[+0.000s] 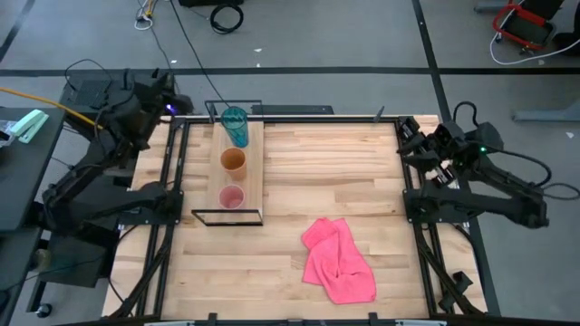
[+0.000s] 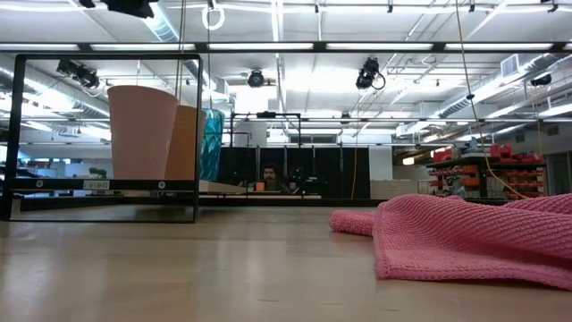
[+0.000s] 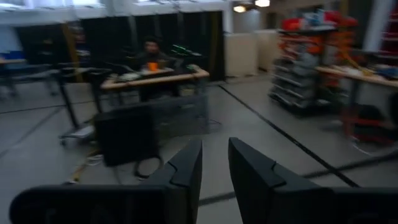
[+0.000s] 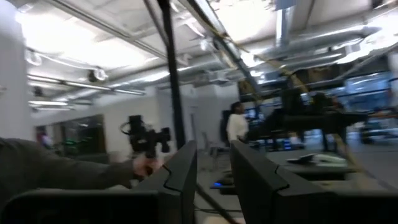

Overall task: Stack small to large cups/mugs on shelf
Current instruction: Return to Home Position

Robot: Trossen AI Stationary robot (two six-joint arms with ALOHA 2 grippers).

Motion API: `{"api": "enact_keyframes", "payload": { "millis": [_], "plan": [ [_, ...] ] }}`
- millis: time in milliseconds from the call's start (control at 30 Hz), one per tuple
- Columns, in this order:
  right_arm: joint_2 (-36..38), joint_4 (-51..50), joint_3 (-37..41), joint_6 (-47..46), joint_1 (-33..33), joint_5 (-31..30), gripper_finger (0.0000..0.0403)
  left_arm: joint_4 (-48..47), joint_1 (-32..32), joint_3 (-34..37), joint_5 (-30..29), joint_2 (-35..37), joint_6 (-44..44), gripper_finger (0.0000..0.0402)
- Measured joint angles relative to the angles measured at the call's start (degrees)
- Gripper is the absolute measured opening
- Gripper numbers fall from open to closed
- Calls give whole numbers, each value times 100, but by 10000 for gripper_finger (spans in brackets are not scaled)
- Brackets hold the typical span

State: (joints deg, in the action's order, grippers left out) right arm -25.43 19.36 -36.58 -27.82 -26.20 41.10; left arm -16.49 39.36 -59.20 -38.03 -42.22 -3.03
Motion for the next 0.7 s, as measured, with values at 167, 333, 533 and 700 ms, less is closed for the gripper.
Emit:
{"api": "enact_keyframes", "payload": {
  "millis": [167,333,533,700],
  "plan": [
    [-2,68,0,156,-748,77,104,441,715,0,9,7,-115,87],
    [-4,646,-93,-127,-1322,76,105,649,1293,0,29,219,-294,93],
    [0,698,-486,-198,-1407,198,105,102,1475,0,38,710,-261,89],
    [0,697,-537,-214,-1407,465,105,-958,1475,0,36,1305,164,83]
  ]
}}
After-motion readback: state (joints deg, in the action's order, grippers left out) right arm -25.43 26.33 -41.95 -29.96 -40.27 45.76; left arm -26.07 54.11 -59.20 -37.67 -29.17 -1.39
